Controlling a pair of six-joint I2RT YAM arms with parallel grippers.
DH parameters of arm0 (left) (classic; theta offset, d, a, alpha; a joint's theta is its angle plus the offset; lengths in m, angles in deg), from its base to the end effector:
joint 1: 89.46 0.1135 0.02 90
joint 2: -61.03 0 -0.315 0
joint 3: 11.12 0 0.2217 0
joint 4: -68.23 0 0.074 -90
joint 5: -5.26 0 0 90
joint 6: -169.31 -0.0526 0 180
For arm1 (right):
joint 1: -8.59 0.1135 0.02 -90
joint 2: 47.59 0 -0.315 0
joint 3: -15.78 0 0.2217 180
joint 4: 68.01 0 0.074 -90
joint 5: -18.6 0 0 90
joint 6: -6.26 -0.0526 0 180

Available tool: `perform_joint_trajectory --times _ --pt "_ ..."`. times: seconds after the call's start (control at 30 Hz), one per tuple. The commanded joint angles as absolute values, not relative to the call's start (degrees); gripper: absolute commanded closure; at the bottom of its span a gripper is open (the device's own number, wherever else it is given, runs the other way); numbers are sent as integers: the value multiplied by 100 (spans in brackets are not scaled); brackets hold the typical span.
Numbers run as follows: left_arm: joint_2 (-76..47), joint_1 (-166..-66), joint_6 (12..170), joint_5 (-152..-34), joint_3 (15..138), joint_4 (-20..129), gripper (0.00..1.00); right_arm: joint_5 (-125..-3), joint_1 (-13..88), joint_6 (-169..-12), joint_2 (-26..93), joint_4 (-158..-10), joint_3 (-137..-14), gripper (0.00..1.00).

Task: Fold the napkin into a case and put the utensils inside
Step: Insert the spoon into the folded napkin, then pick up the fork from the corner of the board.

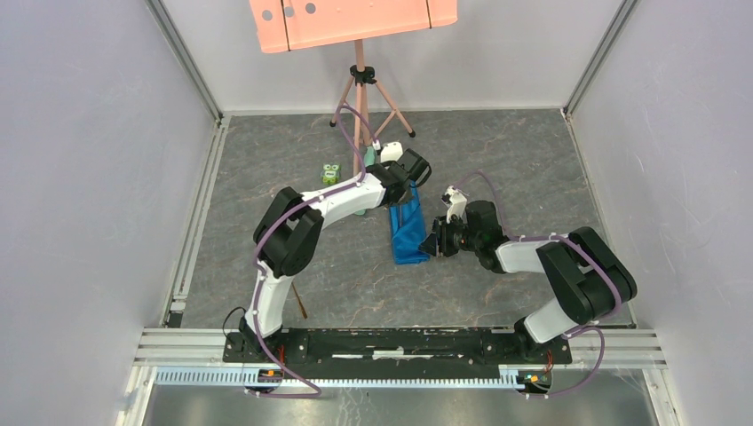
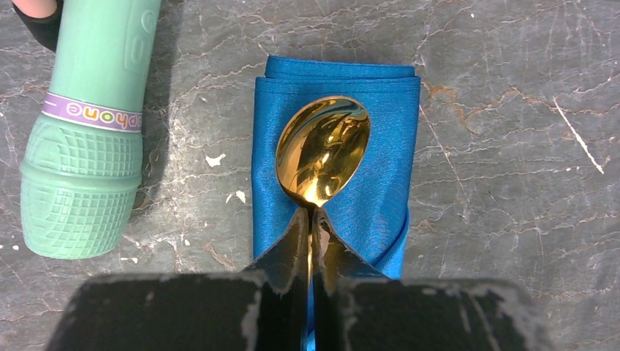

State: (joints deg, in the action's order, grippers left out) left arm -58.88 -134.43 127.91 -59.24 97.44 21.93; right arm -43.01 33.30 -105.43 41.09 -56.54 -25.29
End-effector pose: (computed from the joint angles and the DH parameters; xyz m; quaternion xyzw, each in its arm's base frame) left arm 0.3410 -0.3087 0.2403 -0.0911 0.9343 -0.0529 0.3405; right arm 0.2251 0.1311 0.1937 -0.1338 0.8611 0.3739 0.3174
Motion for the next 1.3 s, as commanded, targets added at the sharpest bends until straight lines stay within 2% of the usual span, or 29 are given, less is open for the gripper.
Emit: perform_joint_trajectory --times 0.0,0.47,0.7,0.83,1.0,1.1,1.27 --pt "-5992 -13418 13159 -5932 10029 2040 98 -4393 3376 -10559 4197 -5610 -2436 59" --pt "-5999 -13372 13358 -6004 9979 1968 97 -4403 3397 -10537 4243 -5603 -2449 60" --pt "-5592 -13332 13152 -6292 9730 2206 68 -4407 3405 -10510 4262 -5620 -2458 60" --pt "-5103 -13332 12928 -6443 9502 2272 63 -4406 3407 -10497 4283 -5620 -2462 60" --pt "-3932 -13331 12413 -6857 8242 2711 57 -4446 3406 -10454 4279 -5644 -2458 60" --pt "-2988 -13275 12118 -6978 7017 2874 48 -4487 3411 -10410 4318 -5707 -2480 58" --pt "-1210 -12699 11846 -7058 5361 2139 44 -4414 3409 -10420 4370 -5705 -2515 54"
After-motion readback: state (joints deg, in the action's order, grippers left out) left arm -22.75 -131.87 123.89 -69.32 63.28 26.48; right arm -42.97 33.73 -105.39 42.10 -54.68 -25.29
